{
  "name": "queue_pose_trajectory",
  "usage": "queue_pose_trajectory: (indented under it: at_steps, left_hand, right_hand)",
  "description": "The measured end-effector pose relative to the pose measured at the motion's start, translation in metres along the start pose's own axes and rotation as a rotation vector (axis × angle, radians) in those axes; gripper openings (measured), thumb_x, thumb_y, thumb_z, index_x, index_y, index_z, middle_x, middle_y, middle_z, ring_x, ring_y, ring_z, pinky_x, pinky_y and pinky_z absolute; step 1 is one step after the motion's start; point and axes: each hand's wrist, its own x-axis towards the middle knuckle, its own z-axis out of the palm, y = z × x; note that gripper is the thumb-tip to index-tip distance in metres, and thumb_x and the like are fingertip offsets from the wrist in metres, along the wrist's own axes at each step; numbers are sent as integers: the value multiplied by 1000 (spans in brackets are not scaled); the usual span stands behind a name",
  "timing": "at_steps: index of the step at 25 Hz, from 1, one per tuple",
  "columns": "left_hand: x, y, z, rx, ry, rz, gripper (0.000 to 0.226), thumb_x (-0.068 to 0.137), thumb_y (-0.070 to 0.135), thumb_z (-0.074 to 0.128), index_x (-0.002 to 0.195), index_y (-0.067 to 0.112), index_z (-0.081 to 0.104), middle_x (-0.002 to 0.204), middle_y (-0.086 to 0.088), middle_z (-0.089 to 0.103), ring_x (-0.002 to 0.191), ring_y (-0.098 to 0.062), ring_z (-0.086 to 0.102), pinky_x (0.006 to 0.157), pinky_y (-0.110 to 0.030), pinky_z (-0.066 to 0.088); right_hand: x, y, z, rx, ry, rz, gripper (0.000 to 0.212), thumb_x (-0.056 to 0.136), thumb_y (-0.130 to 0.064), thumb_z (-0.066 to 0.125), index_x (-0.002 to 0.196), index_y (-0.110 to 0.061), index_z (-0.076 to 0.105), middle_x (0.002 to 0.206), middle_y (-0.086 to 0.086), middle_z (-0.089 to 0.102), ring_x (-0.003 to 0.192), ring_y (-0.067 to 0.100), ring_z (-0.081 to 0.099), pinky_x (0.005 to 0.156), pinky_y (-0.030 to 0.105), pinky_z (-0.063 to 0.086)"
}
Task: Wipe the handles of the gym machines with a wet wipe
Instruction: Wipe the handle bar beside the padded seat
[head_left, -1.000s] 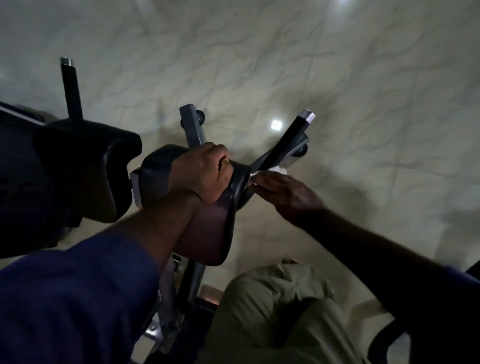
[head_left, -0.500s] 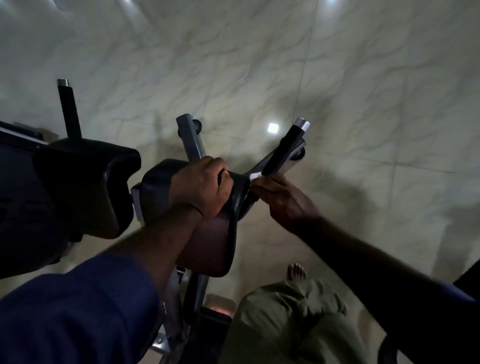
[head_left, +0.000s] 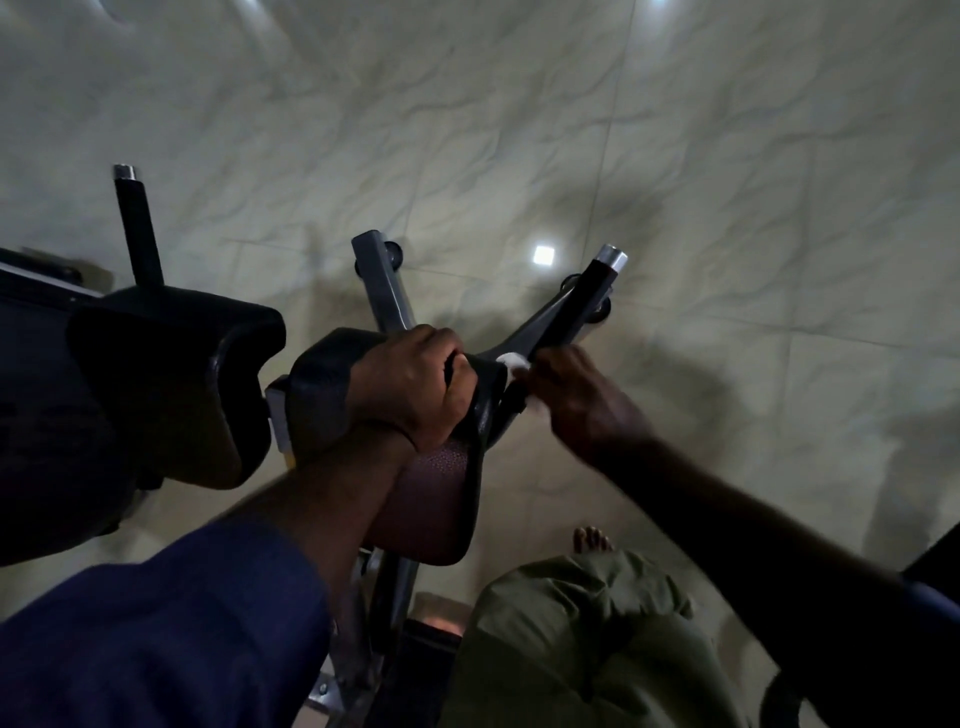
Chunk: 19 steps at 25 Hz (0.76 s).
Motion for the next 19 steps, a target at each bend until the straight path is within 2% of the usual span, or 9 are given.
queue_pose_trajectory:
  at_steps: [2,4,6,8,10,13,15,17,19]
  left_hand:
    - [1,-1,0,13,2,10,29,91,42,44,93,25,67,96,4,69,86,-24,64,66,-32,48]
    - [1,0,-2,26,-1,10,29,92,42,44,94,24,68,97,3,69,86,-24,64,65,-31,43]
    - [1,1,-2,22,-1,10,31,92,42,43,95,24,68,98,2,70,87,-24,65,66,-32,46]
    - [0,2,-3,0,2,7,31,91,44,42,94,25,67,98,4,69,88,-23,65,68,-34,51]
    - [0,1,-2,-13,1,2,31,91,45,42,94,26,66,98,6,69,88,-22,65,71,-37,53]
    - [0,1,-1,-8,7,2,31,91,45,42,94,26,66,98,5,69,87,-23,65,71,-37,53]
    - [1,1,-2,6,13,11,29,92,42,45,93,23,67,97,2,69,86,-26,65,68,-33,49]
    - [0,4,-3,22,13,15,25,93,39,49,94,22,68,97,-1,69,87,-28,65,66,-30,39]
    - [-1,5,-5,25,19,21,25,93,39,49,95,22,67,97,-1,68,86,-28,65,66,-29,34]
  right_hand:
    - [35,43,-24,-45,162,63,26,95,-1,64,120,-5,72,115,15,63,108,32,56,91,42,51]
    - [62,67,-51,-77,318,220,23,97,-9,64,117,-14,75,117,8,57,112,31,55,93,38,51]
    - [61,59,-43,-36,361,271,25,94,-3,65,116,-11,75,115,12,56,111,35,56,93,42,52]
    - [31,23,-2,2,289,224,31,91,6,64,120,-2,73,110,20,58,106,36,56,89,45,52]
    - [-11,-17,31,20,135,120,31,98,-1,59,128,1,67,106,18,58,100,29,49,84,39,46]
    - [-5,-3,18,-2,127,39,29,95,-1,65,123,2,69,107,18,62,100,28,52,85,39,48]
    - [31,35,-12,30,286,211,19,95,-7,67,112,-6,75,111,13,64,103,23,60,89,43,51]
    - [59,60,-38,89,447,359,19,96,-14,63,109,-16,77,113,8,59,105,24,63,91,43,54]
    - [55,49,-26,134,504,370,20,95,-10,62,109,-13,77,110,9,58,100,22,64,85,44,55]
